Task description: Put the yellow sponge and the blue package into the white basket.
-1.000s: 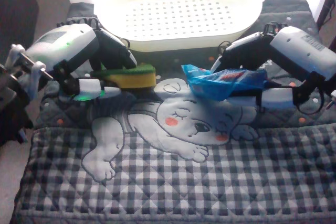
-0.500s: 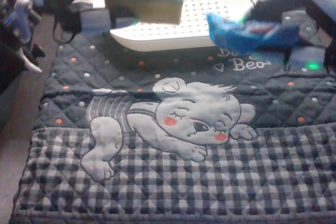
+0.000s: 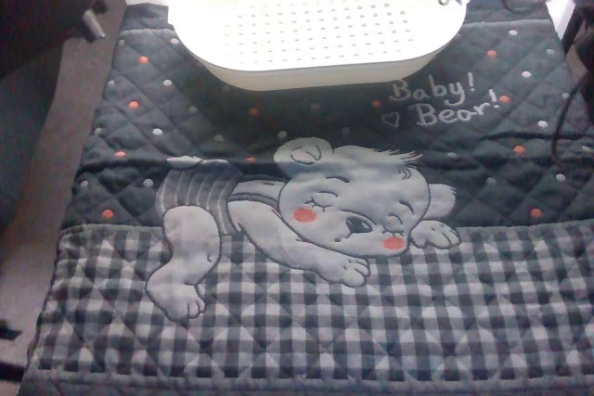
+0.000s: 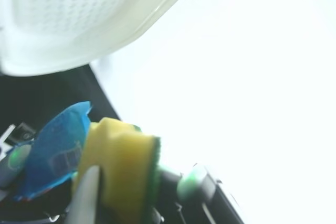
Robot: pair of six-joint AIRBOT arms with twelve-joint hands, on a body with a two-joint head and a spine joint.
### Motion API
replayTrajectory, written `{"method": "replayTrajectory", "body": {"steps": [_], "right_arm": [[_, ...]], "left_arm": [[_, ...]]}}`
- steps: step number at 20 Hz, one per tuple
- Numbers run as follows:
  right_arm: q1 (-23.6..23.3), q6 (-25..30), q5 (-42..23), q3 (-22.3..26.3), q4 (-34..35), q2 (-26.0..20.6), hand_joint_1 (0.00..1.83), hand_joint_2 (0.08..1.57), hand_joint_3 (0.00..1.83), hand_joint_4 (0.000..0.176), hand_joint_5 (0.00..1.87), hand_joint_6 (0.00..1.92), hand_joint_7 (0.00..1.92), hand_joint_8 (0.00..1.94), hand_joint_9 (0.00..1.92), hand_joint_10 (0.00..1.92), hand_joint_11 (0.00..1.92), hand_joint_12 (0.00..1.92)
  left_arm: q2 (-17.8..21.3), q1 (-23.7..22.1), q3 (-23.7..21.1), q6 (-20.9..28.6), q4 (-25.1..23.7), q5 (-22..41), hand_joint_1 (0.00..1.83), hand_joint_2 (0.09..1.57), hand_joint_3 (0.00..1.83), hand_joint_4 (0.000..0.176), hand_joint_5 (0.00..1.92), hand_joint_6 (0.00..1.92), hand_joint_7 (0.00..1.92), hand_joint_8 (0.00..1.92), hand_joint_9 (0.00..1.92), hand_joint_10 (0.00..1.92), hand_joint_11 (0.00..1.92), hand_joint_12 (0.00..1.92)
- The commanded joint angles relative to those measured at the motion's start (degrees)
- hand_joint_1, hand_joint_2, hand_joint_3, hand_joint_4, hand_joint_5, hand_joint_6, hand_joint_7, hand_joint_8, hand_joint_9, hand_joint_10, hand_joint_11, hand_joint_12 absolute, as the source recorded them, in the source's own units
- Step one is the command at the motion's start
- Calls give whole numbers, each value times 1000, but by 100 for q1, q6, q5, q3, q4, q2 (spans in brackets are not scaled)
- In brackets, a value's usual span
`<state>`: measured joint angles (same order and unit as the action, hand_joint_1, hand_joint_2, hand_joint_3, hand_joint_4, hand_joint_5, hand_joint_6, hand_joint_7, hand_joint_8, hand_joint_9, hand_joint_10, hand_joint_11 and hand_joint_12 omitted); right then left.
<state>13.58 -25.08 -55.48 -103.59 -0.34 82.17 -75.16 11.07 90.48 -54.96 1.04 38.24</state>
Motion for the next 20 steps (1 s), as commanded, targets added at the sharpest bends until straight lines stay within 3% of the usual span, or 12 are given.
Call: {"method": "replayTrajectory", "body": {"steps": [1,3,4,5,6,7,8,9,10,14,18,20], "right_arm": [[-180,63,-358,-112,63,-6,1265,1084,0,0,974,849,1163,825,1355,229,1079,899],[-454,63,333,-656,-195,360,1285,1060,0,0,1049,699,1202,789,1426,136,1168,811],[-482,63,533,-795,-243,469,1289,1058,3,0,1030,723,1210,777,1433,103,1170,793],[-488,63,630,-848,-321,504,1289,1066,0,0,1022,723,1193,818,1441,85,1150,798],[-490,63,673,-829,-361,510,1357,1084,1,0,927,936,1125,729,1101,897,896,761],[-490,63,674,-800,-394,509,1056,1123,7,36,666,336,711,228,640,401,489,676],[-490,63,674,-753,-400,508,848,1143,4,129,470,86,398,45,330,113,130,565],[-489,63,674,-737,-426,506,723,1065,0,167,303,17,175,8,104,27,25,223],[-489,63,678,-713,-454,504,616,986,0,174,161,3,52,1,125,22,15,401],[-403,64,432,-180,-463,39,672,909,0,176,63,1,9,2,0,0,0,4],[373,64,-931,940,-314,-831,672,903,0,176,71,1,0,0,0,0,0,0],[854,64,-1655,1449,-116,-1236,612,928,7,176,61,4,0,0,0,0,0,0]], "left_arm": [[-66,-152,62,63,-48,343,1197,1035,0,0,1175,635,1037,1165,994,1571,937,1896],[-410,-317,493,121,-52,-149,1261,1050,3,0,1213,442,1075,979,953,820,711,1407],[-537,-322,663,240,-56,-285,1364,1058,0,0,1124,678,1106,721,993,1023,786,1114],[-627,-318,778,349,-68,-349,1378,1077,9,0,1030,822,1031,819,978,1125,816,956],[-673,-282,820,399,-69,-384,1193,1046,2,0,811,286,795,324,785,553,616,882],[-666,-249,807,399,-73,-392,995,983,0,45,561,59,533,75,514,185,300,784],[-650,-190,796,422,-72,-402,912,955,0,111,396,11,362,14,340,53,114,717],[-643,-123,801,440,-51,-403,949,946,0,162,255,1,188,2,160,10,22,536],[-621,-49,802,441,29,-393,853,913,0,173,168,0,112,0,107,2,4,524],[-143,315,193,559,50,299,777,859,0,176,83,1,6,3,2,0,0,217],[907,1173,-1116,559,8,1715,737,876,1,136,58,0,22,0,17,0,0,128],[1297,1669,-1602,602,45,2418,699,863,0,174,62,1,27,1,10,0,0,148]]}}
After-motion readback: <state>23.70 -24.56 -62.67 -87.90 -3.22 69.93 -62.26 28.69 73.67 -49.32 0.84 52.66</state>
